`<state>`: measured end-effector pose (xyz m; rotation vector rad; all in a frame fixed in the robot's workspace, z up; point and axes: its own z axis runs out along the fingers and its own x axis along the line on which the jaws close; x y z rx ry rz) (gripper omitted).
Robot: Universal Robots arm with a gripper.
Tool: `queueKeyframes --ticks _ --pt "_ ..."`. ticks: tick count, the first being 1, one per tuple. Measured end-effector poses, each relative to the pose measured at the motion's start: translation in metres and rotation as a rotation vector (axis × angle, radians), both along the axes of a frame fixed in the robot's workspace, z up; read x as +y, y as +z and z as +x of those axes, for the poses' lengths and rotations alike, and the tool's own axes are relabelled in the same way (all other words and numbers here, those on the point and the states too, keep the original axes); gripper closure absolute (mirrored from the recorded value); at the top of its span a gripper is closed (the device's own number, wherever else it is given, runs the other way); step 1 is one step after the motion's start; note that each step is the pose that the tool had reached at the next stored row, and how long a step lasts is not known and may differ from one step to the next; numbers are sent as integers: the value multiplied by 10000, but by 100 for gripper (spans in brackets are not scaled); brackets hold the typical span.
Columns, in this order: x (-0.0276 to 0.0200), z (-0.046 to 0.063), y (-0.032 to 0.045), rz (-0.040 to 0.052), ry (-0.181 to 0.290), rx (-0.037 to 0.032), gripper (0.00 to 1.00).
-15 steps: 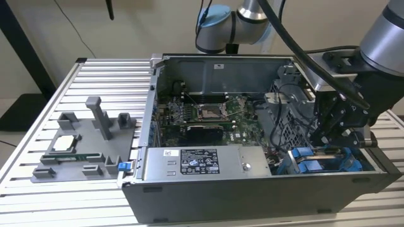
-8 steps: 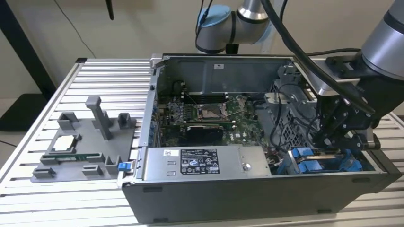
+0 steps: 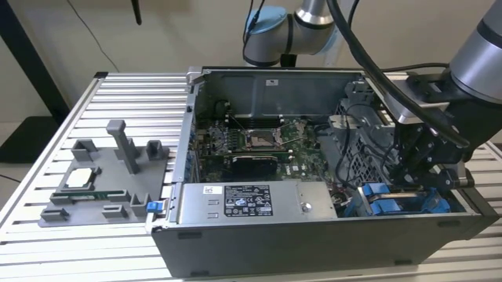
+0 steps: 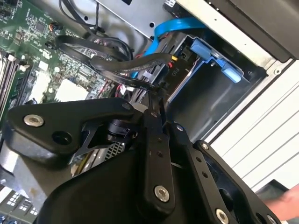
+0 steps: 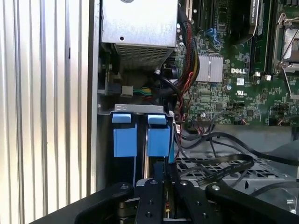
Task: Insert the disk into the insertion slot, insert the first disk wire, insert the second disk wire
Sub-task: 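Insert the first disk wire, then insert the second disk wire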
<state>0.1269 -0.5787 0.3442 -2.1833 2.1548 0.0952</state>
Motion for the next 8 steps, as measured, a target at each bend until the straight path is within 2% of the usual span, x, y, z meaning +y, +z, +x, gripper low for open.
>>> queueKeyframes --ticks 8 --pt "0 13 -18 -1 1 0 100"
